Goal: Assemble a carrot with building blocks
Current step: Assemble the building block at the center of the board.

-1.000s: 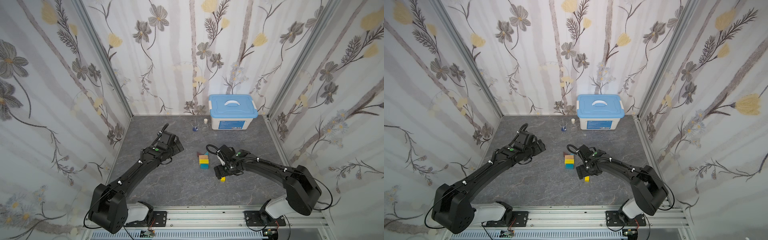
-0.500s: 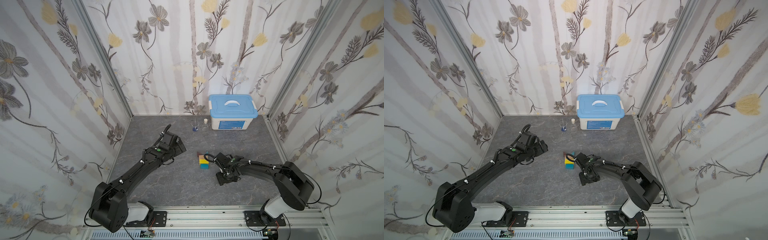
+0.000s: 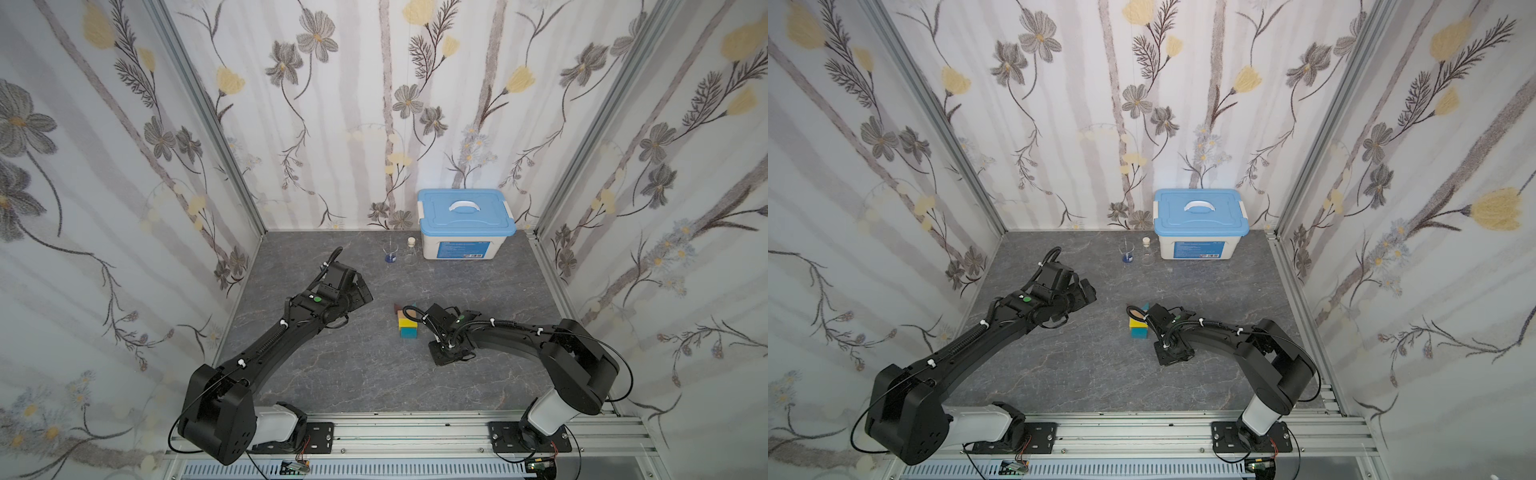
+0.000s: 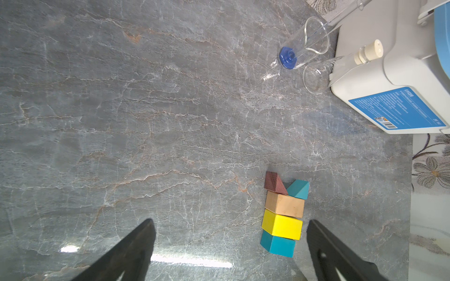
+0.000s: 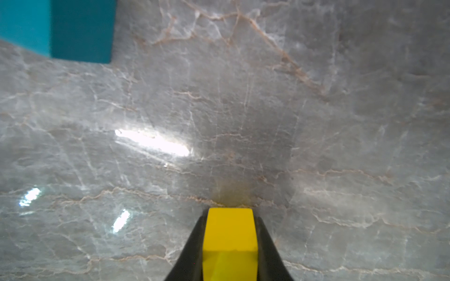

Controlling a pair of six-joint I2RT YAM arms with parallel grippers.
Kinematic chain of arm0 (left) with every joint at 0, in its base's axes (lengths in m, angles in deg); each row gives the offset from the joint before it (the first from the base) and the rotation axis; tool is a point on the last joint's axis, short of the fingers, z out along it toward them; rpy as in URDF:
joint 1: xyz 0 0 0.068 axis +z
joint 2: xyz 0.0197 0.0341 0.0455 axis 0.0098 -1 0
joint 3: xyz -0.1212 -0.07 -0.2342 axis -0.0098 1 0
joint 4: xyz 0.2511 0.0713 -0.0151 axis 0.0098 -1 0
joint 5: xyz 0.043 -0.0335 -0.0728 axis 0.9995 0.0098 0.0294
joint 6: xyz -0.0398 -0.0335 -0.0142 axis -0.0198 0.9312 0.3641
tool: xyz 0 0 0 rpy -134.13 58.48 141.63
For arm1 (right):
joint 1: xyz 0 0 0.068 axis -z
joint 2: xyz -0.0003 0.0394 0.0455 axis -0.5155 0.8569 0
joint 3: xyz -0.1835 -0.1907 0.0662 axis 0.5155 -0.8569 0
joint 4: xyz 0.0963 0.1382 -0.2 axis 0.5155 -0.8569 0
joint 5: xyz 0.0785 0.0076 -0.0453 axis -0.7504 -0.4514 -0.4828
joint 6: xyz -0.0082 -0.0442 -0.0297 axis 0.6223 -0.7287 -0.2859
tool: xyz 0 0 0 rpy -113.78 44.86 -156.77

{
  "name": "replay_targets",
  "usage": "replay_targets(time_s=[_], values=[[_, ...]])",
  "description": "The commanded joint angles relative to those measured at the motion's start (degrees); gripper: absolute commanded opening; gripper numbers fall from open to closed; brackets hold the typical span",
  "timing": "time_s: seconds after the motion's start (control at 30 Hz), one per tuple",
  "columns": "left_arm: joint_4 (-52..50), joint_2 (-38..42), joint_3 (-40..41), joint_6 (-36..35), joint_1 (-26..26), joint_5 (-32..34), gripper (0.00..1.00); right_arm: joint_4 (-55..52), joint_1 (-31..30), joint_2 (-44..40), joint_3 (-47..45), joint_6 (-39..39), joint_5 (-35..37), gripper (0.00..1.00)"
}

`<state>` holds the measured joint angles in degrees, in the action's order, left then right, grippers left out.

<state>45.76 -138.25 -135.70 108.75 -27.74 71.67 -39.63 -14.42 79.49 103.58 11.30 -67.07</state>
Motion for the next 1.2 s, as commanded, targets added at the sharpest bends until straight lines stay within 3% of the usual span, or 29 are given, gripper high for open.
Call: replay_targets(time_s=[0.0, 0.1, 0.3, 0.6, 0.73, 0.97, 1.17], values=[[-0.56, 0.55, -0.19, -0.22, -0.13, 1.43, 1.00, -0.44, -1.22, 0.20, 0.41, 0.11, -1.35, 0.14], [-0.95, 1.47, 0.19, -0.28, -0.15, 1.88, 1.00, -1.03, -2.91, 0.16, 1.19, -0.13, -1.68, 0.06], [-1.60, 3.31, 1.67, -0.39, -0.15, 2.26, 1.00, -1.08, -6.13, 0.55, 6.32, -2.13, -0.69, 0.08], [-5.55, 11.26, 5.99, 0.50, -0.15, 4.84, 1.00, 1.34, -6.23, 9.22, 14.50, -5.18, -1.15, 0.11], [-6.57, 13.69, 7.55, 1.28, -0.16, 4.95, 1.00, 1.84, -6.27, 10.67, 16.16, -4.82, -2.80, 0.13], [-6.93, 15.10, 8.65, 1.81, -0.21, 4.63, 1.00, 1.85, -6.49, 12.35, 16.44, -4.87, -2.72, 0.29], [-6.55, 14.93, 8.72, 1.62, -0.24, 4.01, 1.00, 1.89, -6.49, 13.60, 17.14, -3.90, -1.22, 0.31]])
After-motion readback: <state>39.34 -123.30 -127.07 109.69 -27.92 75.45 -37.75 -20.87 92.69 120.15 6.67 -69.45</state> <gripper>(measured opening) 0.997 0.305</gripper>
